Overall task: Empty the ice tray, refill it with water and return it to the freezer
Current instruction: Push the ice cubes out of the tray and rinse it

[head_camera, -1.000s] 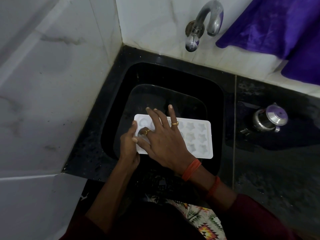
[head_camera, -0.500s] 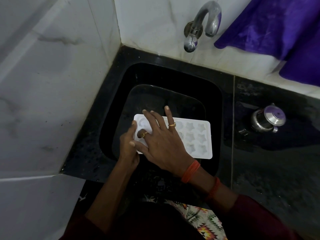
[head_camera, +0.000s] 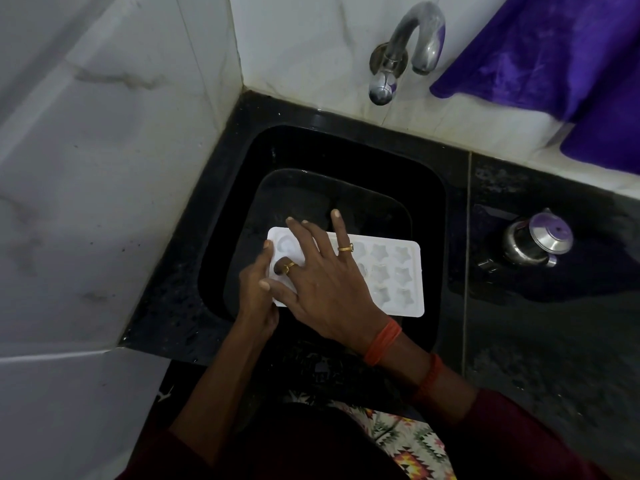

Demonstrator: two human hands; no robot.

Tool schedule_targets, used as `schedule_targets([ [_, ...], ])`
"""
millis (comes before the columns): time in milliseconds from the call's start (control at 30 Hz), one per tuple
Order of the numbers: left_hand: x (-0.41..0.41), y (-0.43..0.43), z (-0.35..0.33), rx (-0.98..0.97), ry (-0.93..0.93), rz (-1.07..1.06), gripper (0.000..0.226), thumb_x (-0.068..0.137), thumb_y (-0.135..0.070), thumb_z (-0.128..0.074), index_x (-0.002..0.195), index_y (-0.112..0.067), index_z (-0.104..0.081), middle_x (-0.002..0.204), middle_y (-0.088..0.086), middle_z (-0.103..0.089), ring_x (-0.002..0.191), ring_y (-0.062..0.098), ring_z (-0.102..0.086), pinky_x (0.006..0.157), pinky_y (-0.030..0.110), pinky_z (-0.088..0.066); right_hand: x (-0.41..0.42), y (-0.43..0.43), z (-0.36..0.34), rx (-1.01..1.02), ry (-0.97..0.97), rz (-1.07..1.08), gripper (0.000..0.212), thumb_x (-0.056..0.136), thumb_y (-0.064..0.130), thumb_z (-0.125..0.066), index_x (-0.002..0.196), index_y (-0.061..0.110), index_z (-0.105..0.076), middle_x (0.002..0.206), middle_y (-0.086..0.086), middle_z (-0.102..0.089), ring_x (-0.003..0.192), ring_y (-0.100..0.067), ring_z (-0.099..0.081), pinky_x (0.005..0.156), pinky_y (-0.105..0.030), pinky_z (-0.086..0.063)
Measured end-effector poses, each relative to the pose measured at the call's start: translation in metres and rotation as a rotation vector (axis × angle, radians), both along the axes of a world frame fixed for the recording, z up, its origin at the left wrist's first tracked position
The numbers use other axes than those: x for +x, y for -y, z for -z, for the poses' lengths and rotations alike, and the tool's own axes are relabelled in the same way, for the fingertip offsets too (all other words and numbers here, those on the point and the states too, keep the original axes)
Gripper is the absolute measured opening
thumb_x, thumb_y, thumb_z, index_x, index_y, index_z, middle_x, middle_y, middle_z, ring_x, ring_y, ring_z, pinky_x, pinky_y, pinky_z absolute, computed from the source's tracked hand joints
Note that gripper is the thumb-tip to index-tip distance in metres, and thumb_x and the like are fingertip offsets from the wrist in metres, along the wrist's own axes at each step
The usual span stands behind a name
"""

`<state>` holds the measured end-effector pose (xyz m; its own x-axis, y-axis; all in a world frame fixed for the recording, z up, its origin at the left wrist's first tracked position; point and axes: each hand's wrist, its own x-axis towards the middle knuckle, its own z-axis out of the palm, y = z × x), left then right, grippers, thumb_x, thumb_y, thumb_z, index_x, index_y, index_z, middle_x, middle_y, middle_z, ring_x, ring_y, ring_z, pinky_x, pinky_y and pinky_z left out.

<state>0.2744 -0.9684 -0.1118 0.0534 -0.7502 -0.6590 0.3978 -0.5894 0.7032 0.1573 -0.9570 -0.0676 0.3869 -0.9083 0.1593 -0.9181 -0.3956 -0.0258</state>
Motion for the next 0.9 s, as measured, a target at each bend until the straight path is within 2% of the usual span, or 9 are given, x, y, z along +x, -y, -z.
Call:
schedule_targets([
  [100, -0.001, 0.002, 0.000, 0.025, 0.008, -0.017, 0.045, 0.097, -0.052, -0.057, 0.110, -0.012, -0.074, 0.106, 0.015, -0.077, 0.097, 0.031, -0.075, 0.088, 0.044, -0.057, -0.002, 0.003, -0.001, -0.021, -0.007, -0.003, 0.061, 0.101, 0.065, -0.030, 0.094, 0.028, -0.077, 0.151, -0.012, -0.048, 0.141, -0.026, -0.042, 0.125, -0.055, -0.003],
  [233, -0.002, 0.003, 0.001, 0.031, -0.001, -0.024, 0.039, 0.098, -0.051, -0.056, 0.099, -0.018, -0.076, 0.098, 0.012, -0.079, 0.091, 0.029, -0.077, 0.071, 0.038, -0.061, -0.007, 0.009, -0.002, -0.036, -0.003, -0.001, 0.058, 0.101, 0.065, -0.033, 0.092, 0.028, -0.076, 0.151, -0.013, -0.049, 0.139, -0.028, -0.044, 0.124, -0.057, -0.009],
  [367, -0.002, 0.004, 0.001, 0.027, -0.002, -0.031, 0.038, 0.099, -0.050, -0.056, 0.095, -0.019, -0.077, 0.096, 0.012, -0.079, 0.090, 0.029, -0.077, 0.079, 0.042, -0.061, -0.010, 0.010, 0.000, -0.071, -0.010, -0.021, 0.054, 0.100, 0.065, -0.037, 0.096, 0.029, -0.077, 0.147, -0.014, -0.053, 0.137, -0.029, -0.047, 0.123, -0.058, -0.011],
  [500, -0.002, 0.004, 0.000, 0.005, -0.001, -0.018, 0.042, 0.100, -0.050, -0.054, 0.103, -0.013, -0.074, 0.093, 0.011, -0.079, 0.083, 0.024, -0.078, 0.058, 0.031, -0.061, -0.012, 0.008, 0.000, -0.093, -0.002, -0.039, 0.053, 0.100, 0.064, -0.040, 0.094, 0.028, -0.078, 0.144, -0.015, -0.055, 0.135, -0.030, -0.049, 0.123, -0.059, -0.013],
  [533, -0.002, 0.004, -0.001, -0.001, 0.006, -0.015, 0.043, 0.100, -0.050, -0.054, 0.102, -0.012, -0.075, 0.092, 0.012, -0.079, 0.082, 0.024, -0.078, 0.058, 0.031, -0.060, -0.013, 0.007, 0.000, -0.094, -0.001, -0.043, 0.053, 0.100, 0.065, -0.039, 0.094, 0.028, -0.078, 0.144, -0.015, -0.055, 0.135, -0.030, -0.049, 0.122, -0.059, -0.013],
  [600, -0.002, 0.004, -0.004, 0.007, 0.030, -0.006, 0.048, 0.099, -0.052, -0.052, 0.106, -0.009, -0.074, 0.098, 0.017, -0.078, 0.091, 0.031, -0.076, 0.072, 0.040, -0.061, -0.013, 0.005, 0.000, -0.085, 0.003, -0.050, 0.054, 0.099, 0.065, -0.039, 0.095, 0.028, -0.077, 0.145, -0.015, -0.054, 0.135, -0.029, -0.049, 0.123, -0.059, -0.011],
  [700, -0.003, 0.004, -0.005, 0.014, 0.036, -0.005, 0.058, 0.102, -0.052, -0.047, 0.119, -0.001, -0.068, 0.112, 0.027, -0.072, 0.107, 0.042, -0.070, 0.096, 0.056, -0.054, -0.012, 0.003, -0.001, -0.068, 0.011, -0.045, 0.056, 0.099, 0.066, -0.038, 0.098, 0.026, -0.077, 0.146, -0.014, -0.053, 0.136, -0.028, -0.048, 0.124, -0.058, -0.007],
  [800, -0.004, 0.005, -0.005, 0.000, 0.007, -0.014, 0.055, 0.104, -0.049, -0.046, 0.121, -0.001, -0.068, 0.116, 0.026, -0.071, 0.109, 0.041, -0.069, 0.099, 0.055, -0.053, -0.011, 0.001, -0.001, -0.032, 0.002, -0.031, 0.058, 0.099, 0.066, -0.036, 0.105, 0.024, -0.077, 0.148, -0.013, -0.052, 0.137, -0.028, -0.047, 0.125, -0.057, -0.003],
  [900, -0.005, 0.006, -0.004, -0.001, 0.007, -0.022, 0.049, 0.104, -0.047, -0.047, 0.109, -0.006, -0.073, 0.111, 0.020, -0.074, 0.105, 0.037, -0.071, 0.099, 0.055, -0.053, -0.011, -0.001, 0.001, 0.008, -0.026, -0.018, 0.061, 0.099, 0.067, -0.035, 0.110, 0.023, -0.076, 0.148, -0.013, -0.052, 0.138, -0.027, -0.046, 0.125, -0.056, -0.003],
])
